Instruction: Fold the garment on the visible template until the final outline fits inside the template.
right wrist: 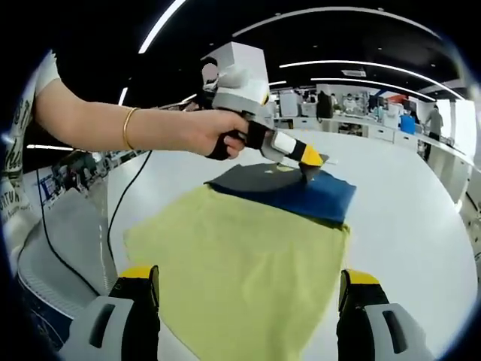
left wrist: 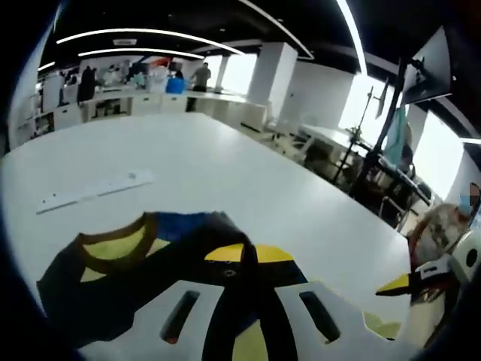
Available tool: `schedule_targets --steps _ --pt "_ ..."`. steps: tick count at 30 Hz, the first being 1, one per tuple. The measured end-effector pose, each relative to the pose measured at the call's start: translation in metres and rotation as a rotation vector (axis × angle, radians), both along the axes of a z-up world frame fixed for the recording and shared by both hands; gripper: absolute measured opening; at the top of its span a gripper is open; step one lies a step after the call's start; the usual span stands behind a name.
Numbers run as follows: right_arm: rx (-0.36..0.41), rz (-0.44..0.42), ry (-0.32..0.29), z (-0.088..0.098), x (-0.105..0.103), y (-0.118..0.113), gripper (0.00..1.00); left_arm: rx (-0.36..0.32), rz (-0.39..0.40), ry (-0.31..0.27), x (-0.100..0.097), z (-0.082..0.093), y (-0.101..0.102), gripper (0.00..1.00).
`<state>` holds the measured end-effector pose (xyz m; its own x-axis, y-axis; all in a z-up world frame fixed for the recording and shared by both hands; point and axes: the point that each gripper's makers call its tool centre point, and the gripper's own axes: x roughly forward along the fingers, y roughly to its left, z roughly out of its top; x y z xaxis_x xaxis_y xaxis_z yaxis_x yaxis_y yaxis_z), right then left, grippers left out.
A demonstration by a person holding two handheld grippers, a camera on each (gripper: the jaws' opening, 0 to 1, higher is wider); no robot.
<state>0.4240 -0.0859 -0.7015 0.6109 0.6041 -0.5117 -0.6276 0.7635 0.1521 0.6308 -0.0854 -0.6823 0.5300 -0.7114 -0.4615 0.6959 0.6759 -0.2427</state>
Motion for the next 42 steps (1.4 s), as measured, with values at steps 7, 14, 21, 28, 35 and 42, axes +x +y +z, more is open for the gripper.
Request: schedule_targets --steps 7,14,21,28,35,42 --pt "0.001 0.009 0.001 0.0 0.002 0.002 0.99 -0.013 0.012 0.073 -0.002 -0.018 -0.001 0.0" --pt "0.007 0.012 0.0 -0.001 0.003 0.005 0.99 -0.034 -0.029 0.041 -0.01 -0.021 -0.004 0.16" --pt "0.008 0.03 0.009 -0.003 -0.001 0.008 0.99 -0.069 -0.062 -0.001 -0.013 -0.008 0.0 0.54" --pt "0.005 0.048 0.011 0.001 -0.001 0.008 0.99 -0.05 -0.079 -0.066 -0.018 0.002 0.019 0.78" --pt "-0.003 0.062 -0.006 0.008 0.001 0.008 0.99 -0.022 -0.067 -0.092 -0.02 0.009 0.044 0.96" --pt "-0.001 0.083 -0.014 0.015 0.001 0.015 0.99 -0.048 -0.073 -0.117 -0.03 0.026 0.065 0.99"
